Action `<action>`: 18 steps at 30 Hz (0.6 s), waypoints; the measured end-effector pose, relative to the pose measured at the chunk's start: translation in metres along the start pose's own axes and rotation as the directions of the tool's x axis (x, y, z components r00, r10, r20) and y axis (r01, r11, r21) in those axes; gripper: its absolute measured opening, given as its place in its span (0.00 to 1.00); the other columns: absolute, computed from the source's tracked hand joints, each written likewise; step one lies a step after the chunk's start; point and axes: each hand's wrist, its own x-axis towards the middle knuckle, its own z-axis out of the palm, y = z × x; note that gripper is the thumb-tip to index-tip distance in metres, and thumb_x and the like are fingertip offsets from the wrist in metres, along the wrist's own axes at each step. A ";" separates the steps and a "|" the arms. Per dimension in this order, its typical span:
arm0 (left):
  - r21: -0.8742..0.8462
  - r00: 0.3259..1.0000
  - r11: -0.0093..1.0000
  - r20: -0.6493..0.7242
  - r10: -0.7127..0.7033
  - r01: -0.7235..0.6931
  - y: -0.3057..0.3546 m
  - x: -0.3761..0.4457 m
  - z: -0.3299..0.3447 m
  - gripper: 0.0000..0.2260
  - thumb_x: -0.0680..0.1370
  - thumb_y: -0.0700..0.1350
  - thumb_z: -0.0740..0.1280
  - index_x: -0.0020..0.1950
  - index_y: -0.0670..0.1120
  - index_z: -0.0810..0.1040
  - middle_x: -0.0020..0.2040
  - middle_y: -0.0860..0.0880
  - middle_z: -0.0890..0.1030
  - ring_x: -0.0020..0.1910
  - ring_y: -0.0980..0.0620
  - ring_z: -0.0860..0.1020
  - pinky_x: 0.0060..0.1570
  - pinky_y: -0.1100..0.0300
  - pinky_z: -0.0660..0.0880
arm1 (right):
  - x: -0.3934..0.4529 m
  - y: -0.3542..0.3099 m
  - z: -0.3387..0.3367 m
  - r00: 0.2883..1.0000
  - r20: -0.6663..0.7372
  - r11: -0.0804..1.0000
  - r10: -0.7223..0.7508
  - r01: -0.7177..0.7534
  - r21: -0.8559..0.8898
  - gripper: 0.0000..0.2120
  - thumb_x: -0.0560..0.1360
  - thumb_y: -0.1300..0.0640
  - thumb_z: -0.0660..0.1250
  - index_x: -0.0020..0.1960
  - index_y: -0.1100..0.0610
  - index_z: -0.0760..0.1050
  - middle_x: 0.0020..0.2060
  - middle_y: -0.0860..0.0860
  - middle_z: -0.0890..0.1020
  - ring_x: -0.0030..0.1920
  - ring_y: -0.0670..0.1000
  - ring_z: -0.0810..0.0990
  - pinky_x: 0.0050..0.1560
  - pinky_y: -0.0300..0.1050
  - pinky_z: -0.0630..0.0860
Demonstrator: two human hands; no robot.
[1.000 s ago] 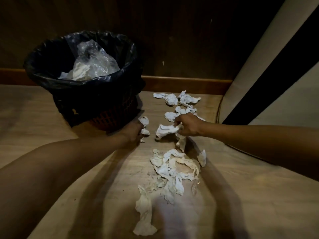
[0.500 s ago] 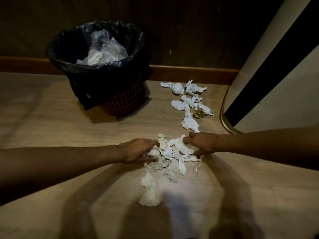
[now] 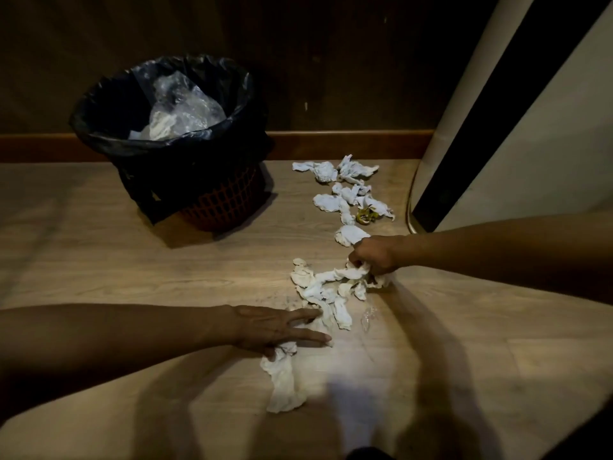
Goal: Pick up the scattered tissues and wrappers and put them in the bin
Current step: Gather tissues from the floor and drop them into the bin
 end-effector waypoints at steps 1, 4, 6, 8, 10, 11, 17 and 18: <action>0.015 0.999 1.000 0.048 0.007 -0.008 -0.003 0.004 -0.001 0.45 0.75 0.42 0.72 0.80 0.60 0.46 0.81 0.45 0.47 0.77 0.41 0.60 0.64 0.50 0.73 | -0.003 0.000 -0.001 1.000 0.008 1.000 0.005 -0.005 -0.004 0.17 0.70 0.56 0.75 0.56 0.60 0.76 0.54 0.58 0.79 0.55 0.59 0.77 0.46 0.44 0.69; 0.094 0.996 0.995 0.083 -0.026 0.018 -0.005 0.018 -0.010 0.31 0.76 0.41 0.70 0.77 0.53 0.62 0.74 0.43 0.62 0.64 0.42 0.72 0.57 0.54 0.73 | -0.014 0.002 -0.005 1.000 0.012 0.999 0.023 -0.022 -0.024 0.16 0.71 0.55 0.74 0.57 0.59 0.77 0.54 0.57 0.80 0.55 0.58 0.78 0.46 0.44 0.69; 0.149 0.997 0.987 0.031 -0.067 0.062 -0.004 0.026 -0.015 0.22 0.76 0.39 0.68 0.70 0.48 0.70 0.64 0.42 0.70 0.53 0.41 0.76 0.47 0.53 0.74 | -0.021 0.004 -0.009 0.999 -0.009 0.999 0.045 -0.045 -0.025 0.15 0.72 0.56 0.72 0.58 0.59 0.77 0.54 0.57 0.80 0.55 0.58 0.78 0.49 0.46 0.72; 0.166 0.990 0.980 0.063 -0.125 0.113 -0.001 0.031 -0.021 0.18 0.76 0.40 0.67 0.66 0.44 0.72 0.60 0.41 0.72 0.50 0.39 0.77 0.46 0.52 0.73 | -0.028 0.006 -0.015 0.997 -0.028 0.997 0.073 -0.073 -0.013 0.14 0.72 0.59 0.71 0.58 0.59 0.77 0.54 0.58 0.80 0.55 0.59 0.78 0.49 0.44 0.71; 0.153 0.979 0.973 0.085 -0.185 0.170 0.000 0.032 -0.028 0.17 0.76 0.40 0.68 0.65 0.42 0.74 0.59 0.41 0.74 0.52 0.40 0.77 0.46 0.55 0.71 | -0.033 0.007 -0.024 0.994 -0.051 0.995 0.098 -0.098 -0.002 0.14 0.72 0.60 0.70 0.57 0.60 0.77 0.54 0.58 0.80 0.55 0.59 0.78 0.48 0.43 0.70; 0.138 0.974 0.970 0.081 -0.213 0.201 0.001 0.030 -0.032 0.17 0.76 0.40 0.69 0.64 0.42 0.75 0.59 0.41 0.75 0.52 0.40 0.77 0.46 0.56 0.70 | -0.036 0.006 -0.029 0.992 -0.064 0.994 0.111 -0.111 0.003 0.14 0.72 0.60 0.70 0.57 0.59 0.77 0.53 0.58 0.80 0.54 0.58 0.78 0.48 0.43 0.71; 0.072 0.944 0.944 -0.107 -0.313 0.321 0.005 0.006 -0.077 0.16 0.73 0.43 0.72 0.60 0.44 0.76 0.53 0.41 0.80 0.50 0.41 0.78 0.44 0.57 0.69 | -0.045 0.001 -0.074 0.955 -0.208 0.977 0.211 -0.202 0.063 0.15 0.71 0.57 0.72 0.58 0.56 0.78 0.53 0.54 0.81 0.54 0.55 0.79 0.50 0.44 0.74; 0.059 0.930 0.938 -0.163 -0.329 0.342 0.007 -0.001 -0.089 0.16 0.73 0.44 0.72 0.60 0.43 0.77 0.52 0.41 0.80 0.49 0.41 0.78 0.45 0.56 0.71 | -0.047 0.000 -0.086 0.941 -0.250 0.973 0.229 -0.214 0.089 0.15 0.72 0.57 0.72 0.58 0.55 0.78 0.54 0.54 0.81 0.54 0.55 0.80 0.52 0.47 0.76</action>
